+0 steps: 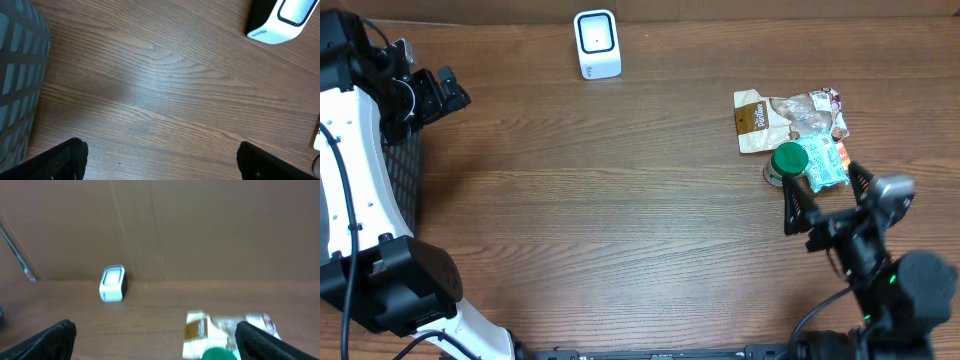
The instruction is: Scan the item barcode
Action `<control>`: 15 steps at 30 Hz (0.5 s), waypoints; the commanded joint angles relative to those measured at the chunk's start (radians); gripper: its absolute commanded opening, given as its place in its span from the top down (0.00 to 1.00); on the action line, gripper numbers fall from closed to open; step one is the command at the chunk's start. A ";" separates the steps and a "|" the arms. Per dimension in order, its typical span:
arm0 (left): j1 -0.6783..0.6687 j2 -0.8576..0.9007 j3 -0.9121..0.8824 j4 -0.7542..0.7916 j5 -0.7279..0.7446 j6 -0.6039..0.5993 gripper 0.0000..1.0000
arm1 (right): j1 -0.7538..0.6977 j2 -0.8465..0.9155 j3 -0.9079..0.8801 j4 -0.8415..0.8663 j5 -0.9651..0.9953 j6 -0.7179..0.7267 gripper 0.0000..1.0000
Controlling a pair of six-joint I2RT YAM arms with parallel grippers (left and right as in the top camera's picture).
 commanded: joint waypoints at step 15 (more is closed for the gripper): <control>0.001 0.010 -0.004 0.002 0.001 0.005 0.01 | 0.086 -0.359 -0.546 0.319 0.060 -0.036 0.00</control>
